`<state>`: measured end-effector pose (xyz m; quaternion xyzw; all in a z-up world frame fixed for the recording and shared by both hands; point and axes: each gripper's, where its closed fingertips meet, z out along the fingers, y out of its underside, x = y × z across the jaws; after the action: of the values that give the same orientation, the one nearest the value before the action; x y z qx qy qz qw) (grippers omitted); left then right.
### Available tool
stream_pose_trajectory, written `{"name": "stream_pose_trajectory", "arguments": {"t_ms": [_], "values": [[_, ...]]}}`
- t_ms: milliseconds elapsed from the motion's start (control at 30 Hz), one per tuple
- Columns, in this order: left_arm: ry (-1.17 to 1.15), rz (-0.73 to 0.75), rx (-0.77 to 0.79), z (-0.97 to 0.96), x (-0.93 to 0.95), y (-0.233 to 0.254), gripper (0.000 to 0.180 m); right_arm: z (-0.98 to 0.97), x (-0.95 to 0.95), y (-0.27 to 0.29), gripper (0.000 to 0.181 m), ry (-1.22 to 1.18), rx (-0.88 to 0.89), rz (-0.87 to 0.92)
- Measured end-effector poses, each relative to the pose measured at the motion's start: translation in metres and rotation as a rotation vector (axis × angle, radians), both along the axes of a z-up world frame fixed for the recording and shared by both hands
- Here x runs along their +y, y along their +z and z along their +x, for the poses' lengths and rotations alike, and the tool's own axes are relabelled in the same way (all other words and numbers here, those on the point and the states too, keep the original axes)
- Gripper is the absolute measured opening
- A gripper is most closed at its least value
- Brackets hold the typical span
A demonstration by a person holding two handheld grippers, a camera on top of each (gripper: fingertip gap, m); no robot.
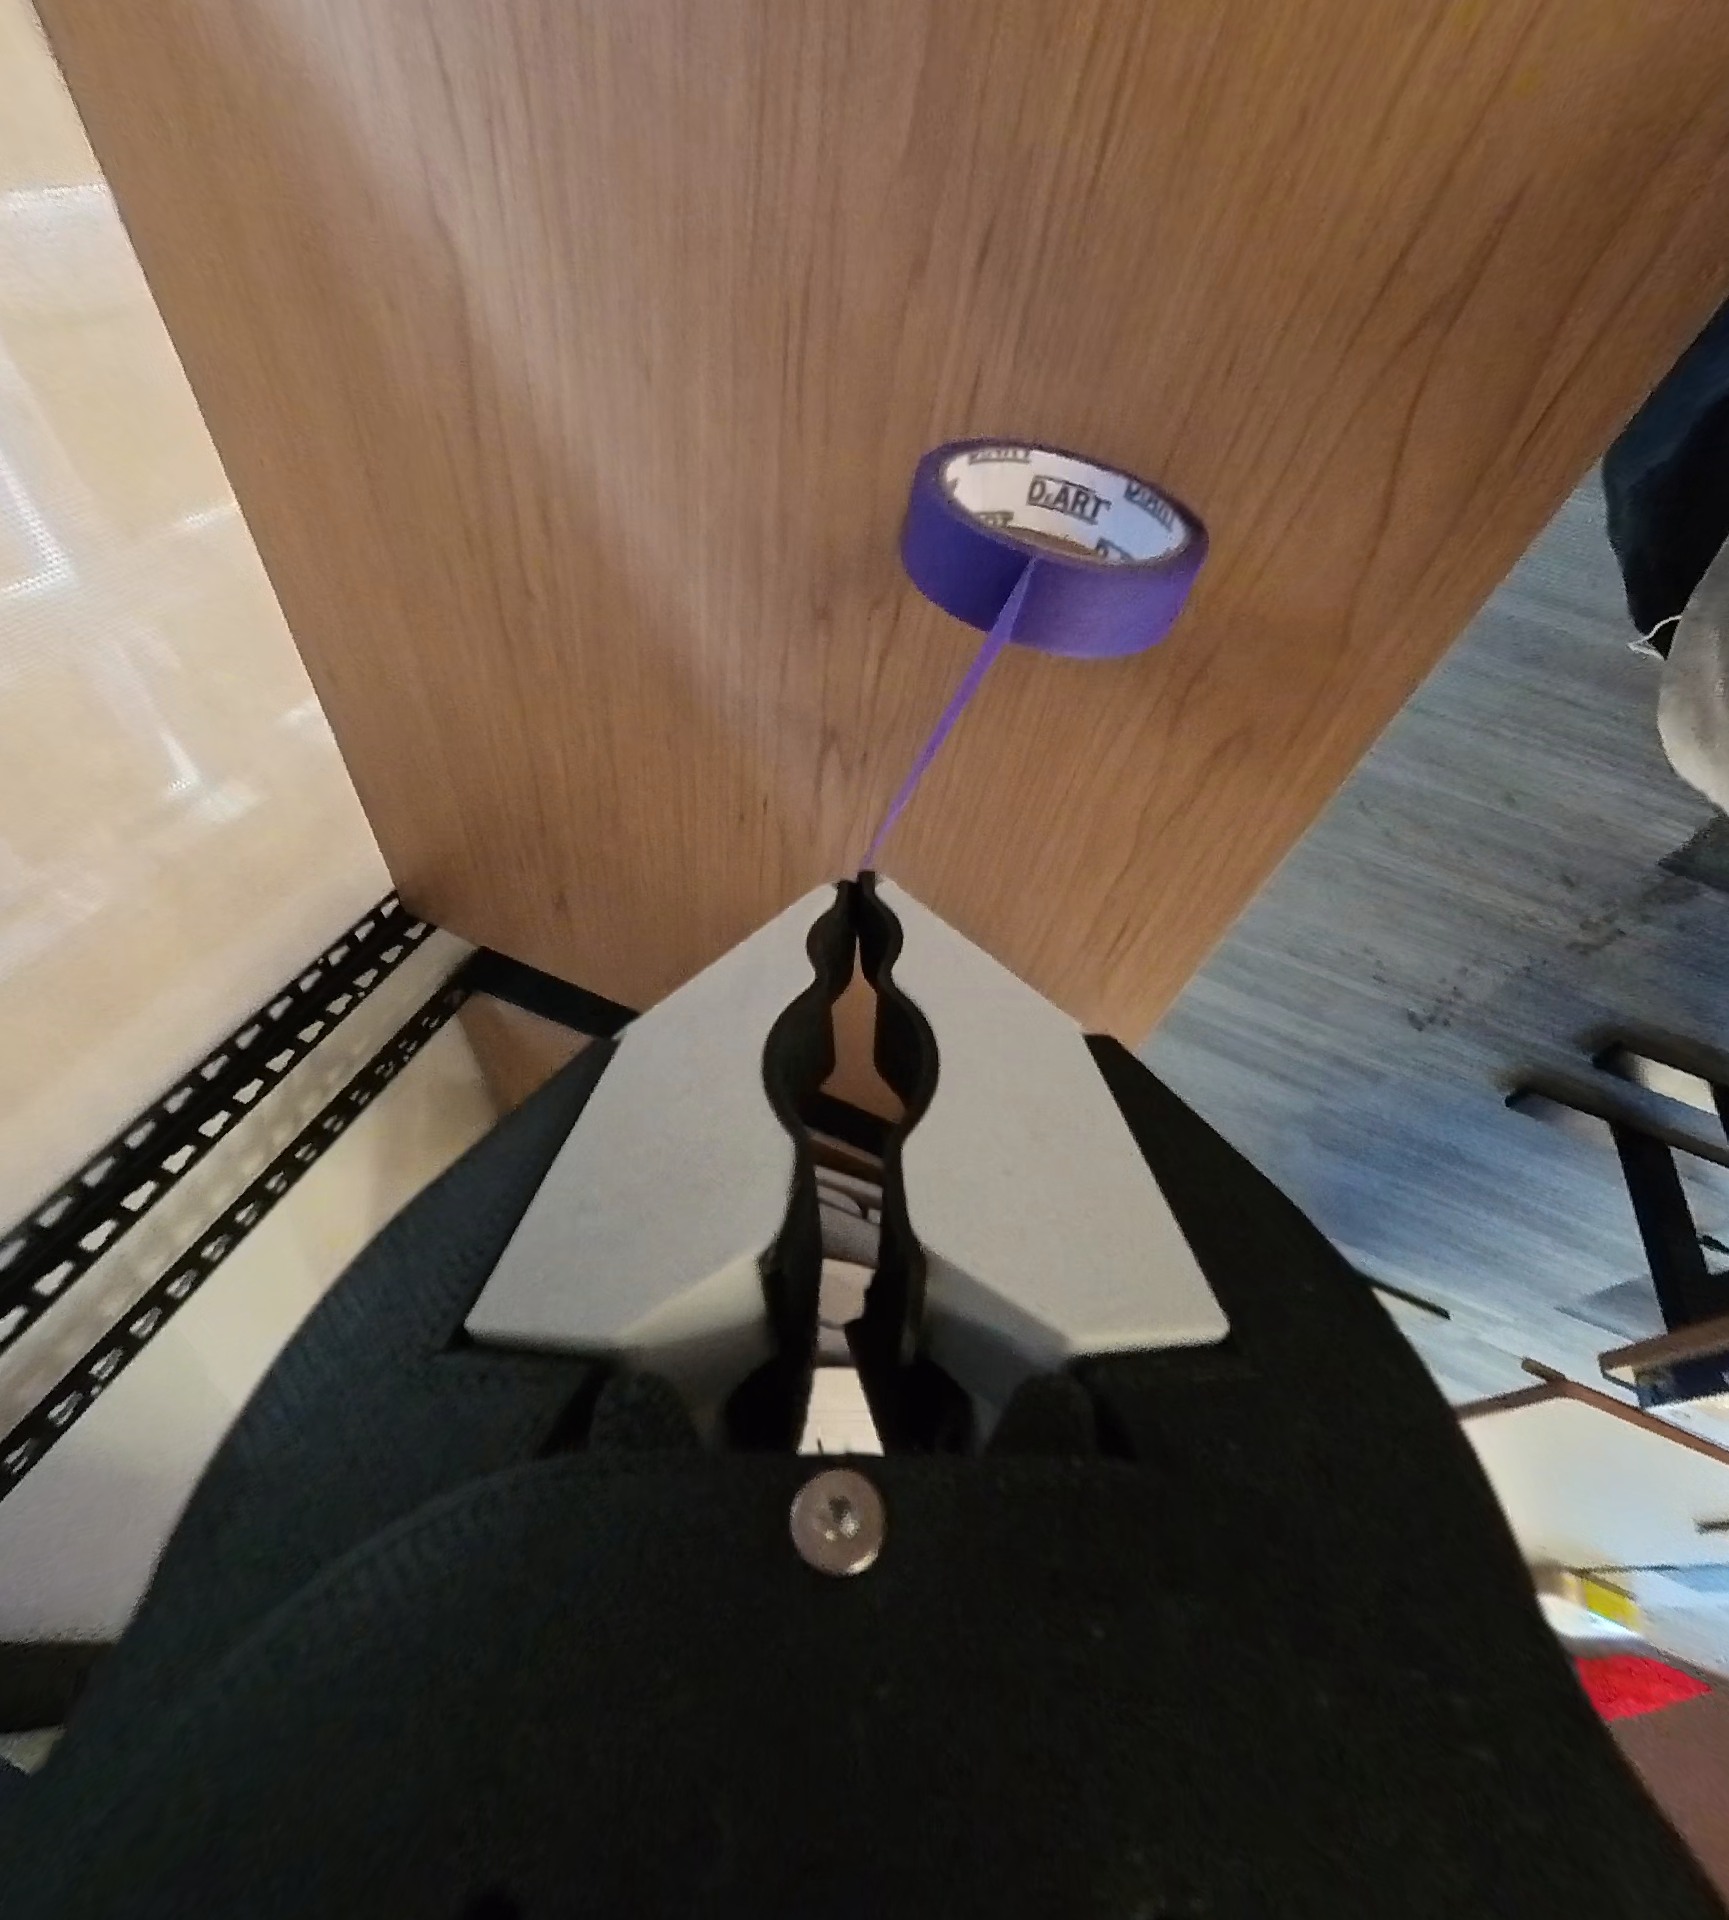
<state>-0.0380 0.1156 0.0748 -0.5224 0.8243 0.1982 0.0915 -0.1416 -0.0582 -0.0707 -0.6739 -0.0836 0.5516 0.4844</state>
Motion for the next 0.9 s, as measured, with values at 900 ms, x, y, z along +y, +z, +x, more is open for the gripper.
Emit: {"name": "stream_pose_trajectory", "arguments": {"t_ms": [900], "values": [[0.364,-0.247,0.088,-0.003,-0.013,-0.016,0.000,-0.069,0.057,0.067,0.046,0.340,0.339,0.145]]}}
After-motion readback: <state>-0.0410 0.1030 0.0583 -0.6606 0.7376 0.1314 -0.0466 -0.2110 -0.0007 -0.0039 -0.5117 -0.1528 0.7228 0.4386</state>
